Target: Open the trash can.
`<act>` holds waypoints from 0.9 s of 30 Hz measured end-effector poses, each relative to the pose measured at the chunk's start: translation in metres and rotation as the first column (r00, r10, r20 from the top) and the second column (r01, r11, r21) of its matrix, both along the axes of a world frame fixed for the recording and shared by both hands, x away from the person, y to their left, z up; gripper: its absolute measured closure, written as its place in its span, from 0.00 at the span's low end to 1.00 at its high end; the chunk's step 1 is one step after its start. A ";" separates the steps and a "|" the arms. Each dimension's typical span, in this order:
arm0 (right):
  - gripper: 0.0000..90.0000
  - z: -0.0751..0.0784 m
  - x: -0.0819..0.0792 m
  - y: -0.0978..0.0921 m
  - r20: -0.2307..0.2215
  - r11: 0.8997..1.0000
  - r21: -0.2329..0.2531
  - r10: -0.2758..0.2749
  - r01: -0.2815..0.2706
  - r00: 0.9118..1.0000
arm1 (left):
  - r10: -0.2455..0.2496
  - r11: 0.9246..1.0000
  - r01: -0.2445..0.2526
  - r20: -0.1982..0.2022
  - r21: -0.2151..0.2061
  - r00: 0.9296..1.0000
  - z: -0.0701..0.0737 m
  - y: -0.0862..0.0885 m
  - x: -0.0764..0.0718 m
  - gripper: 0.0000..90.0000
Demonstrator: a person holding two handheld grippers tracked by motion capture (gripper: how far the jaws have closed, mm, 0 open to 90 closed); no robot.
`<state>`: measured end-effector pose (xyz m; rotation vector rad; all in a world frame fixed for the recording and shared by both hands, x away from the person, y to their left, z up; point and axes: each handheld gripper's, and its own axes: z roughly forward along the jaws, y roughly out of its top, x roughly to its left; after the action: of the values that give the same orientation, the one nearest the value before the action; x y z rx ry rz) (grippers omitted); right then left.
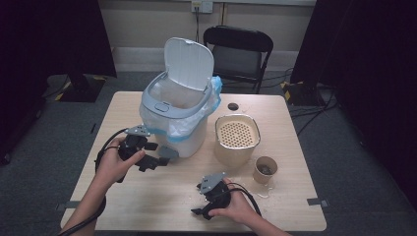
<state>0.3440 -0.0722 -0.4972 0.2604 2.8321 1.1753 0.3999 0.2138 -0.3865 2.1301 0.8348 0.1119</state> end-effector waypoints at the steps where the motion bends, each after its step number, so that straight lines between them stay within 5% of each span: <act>1: 0.17 0.000 0.001 -0.002 0.004 1.000 -0.004 0.000 0.000 1.000 | -0.004 1.000 0.004 0.001 0.003 1.000 -0.002 0.000 0.000 0.20; 27: 0.19 0.013 0.012 -0.052 -0.020 0.995 -0.009 -0.100 0.100 0.995 | -0.100 0.993 0.101 -0.017 0.053 0.995 -0.047 -0.019 -0.002 0.21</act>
<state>0.3559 -0.1243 -0.4844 0.4110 2.8037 1.1474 0.3980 0.1953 -0.4335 2.2214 0.7385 0.0677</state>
